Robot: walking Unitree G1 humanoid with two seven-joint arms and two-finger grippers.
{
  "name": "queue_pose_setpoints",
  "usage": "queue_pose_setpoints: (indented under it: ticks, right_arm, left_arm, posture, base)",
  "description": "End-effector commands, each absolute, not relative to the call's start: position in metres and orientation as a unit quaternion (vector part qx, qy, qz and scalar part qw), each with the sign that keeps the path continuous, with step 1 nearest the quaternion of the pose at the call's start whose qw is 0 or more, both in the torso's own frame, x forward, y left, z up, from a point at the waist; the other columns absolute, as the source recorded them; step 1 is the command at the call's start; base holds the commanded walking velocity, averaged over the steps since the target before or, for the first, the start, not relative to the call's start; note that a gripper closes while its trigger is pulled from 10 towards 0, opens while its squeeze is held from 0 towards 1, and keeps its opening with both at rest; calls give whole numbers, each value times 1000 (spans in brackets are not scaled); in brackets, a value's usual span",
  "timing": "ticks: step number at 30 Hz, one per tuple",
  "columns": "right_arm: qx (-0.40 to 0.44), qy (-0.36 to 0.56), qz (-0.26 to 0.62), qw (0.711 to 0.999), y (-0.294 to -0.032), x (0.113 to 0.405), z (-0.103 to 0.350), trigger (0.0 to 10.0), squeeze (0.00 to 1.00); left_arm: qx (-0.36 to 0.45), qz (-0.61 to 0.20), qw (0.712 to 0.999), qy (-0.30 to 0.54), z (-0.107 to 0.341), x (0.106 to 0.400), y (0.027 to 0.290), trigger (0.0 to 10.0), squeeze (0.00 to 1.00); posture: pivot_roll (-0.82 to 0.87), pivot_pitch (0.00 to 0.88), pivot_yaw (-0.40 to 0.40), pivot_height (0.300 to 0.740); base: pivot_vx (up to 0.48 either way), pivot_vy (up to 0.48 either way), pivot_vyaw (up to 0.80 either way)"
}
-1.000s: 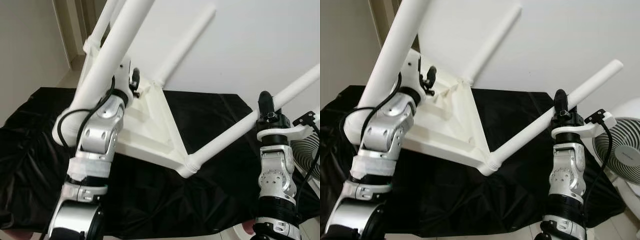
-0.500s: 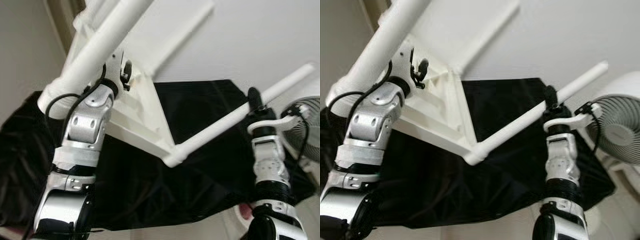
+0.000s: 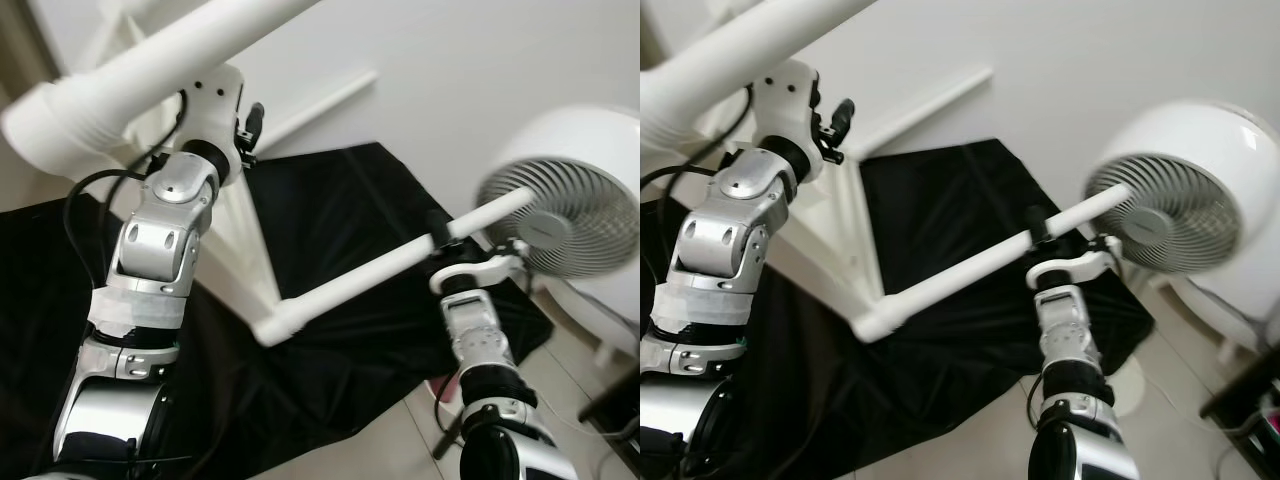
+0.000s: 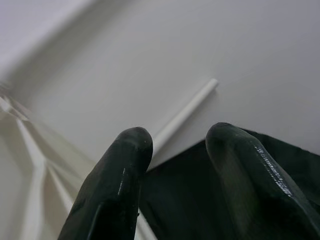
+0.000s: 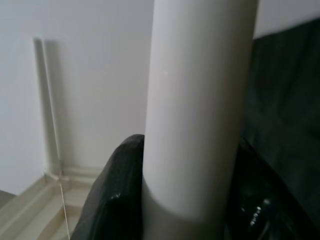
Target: Building children table
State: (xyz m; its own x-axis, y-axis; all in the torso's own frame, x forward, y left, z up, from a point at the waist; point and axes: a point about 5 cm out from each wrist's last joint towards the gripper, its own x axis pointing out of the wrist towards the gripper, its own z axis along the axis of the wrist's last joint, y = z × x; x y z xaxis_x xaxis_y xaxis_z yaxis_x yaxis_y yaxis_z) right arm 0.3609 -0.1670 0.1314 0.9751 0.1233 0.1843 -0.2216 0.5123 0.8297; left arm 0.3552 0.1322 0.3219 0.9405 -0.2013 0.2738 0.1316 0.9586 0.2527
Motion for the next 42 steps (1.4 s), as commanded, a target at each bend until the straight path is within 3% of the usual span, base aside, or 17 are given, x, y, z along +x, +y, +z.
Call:
queue_pose_setpoints:
  ticks: [1,2,3,4,5,6,7,11,20,21,37,38,39,42]
  right_arm:
    - [439,195,95,872,-135,317,33,0,0]
    - [434,197,115,872,-129,318,35,1412,0]
    - [430,198,129,871,-125,319,37,1412,0]
    - [427,198,137,872,-123,319,38,0,0]
    - [425,203,151,869,-118,319,39,1451,0]
    - [425,203,151,869,-118,319,39,1451,0]
    - [417,210,171,868,-111,320,41,10000,0]
    - [397,220,208,866,-98,322,46,10000,0]
    - [391,212,219,869,-103,327,52,10000,0]
    - [390,208,224,869,-104,328,54,10000,1000]
    - [382,190,240,872,-110,329,59,10000,1000]
    - [378,188,243,873,-111,329,60,10000,0]
    - [376,187,243,875,-112,328,60,10000,0]
    - [374,186,243,876,-113,328,61,10000,0]
  left_arm:
    - [117,-33,989,-86,297,363,165,10000,0]
    - [119,-29,989,-82,296,362,167,10000,0]
    - [120,-26,989,-79,295,362,169,10000,0]
    - [121,-24,989,-77,295,362,170,10000,0]
    - [122,-23,989,-76,294,361,172,10000,0]
    - [122,-23,989,-76,294,361,172,10000,0]
    - [123,-19,990,-73,291,360,175,10000,0]
    - [127,-8,990,-53,281,355,184,10000,0]
    - [120,1,992,-46,277,351,191,10000,0]
    - [114,2,992,-47,277,351,191,10000,1000]
    - [94,-23,994,-44,268,344,196,10000,1000]
    - [78,-37,995,-49,266,341,196,10000,1000]
    - [57,-67,994,-60,264,335,195,10000,0]
    - [43,-87,993,-69,263,331,193,10000,0]
  posture:
    - [56,205,95,740]
    - [61,205,92,740]
    - [61,205,92,740]
    - [61,205,92,740]
    - [62,204,87,740]
    - [62,204,87,740]
    - [64,203,82,740]
    - [68,201,70,740]
    - [69,196,55,740]
    - [66,195,53,740]
    - [55,192,48,740]
    - [54,189,45,740]
    - [53,189,45,740]
    - [53,189,45,740]
  base:
    - [0,0,0]
    - [0,0,0]
    - [0,0,0]
    - [0,0,0]
    - [0,0,0]
    - [0,0,0]
    - [0,0,0]
    - [0,0,0]
    - [0,0,0]
    - [0,0,0]
    - [0,0,0]
    - [0,0,0]
    - [0,0,0]
    - [0,0,0]
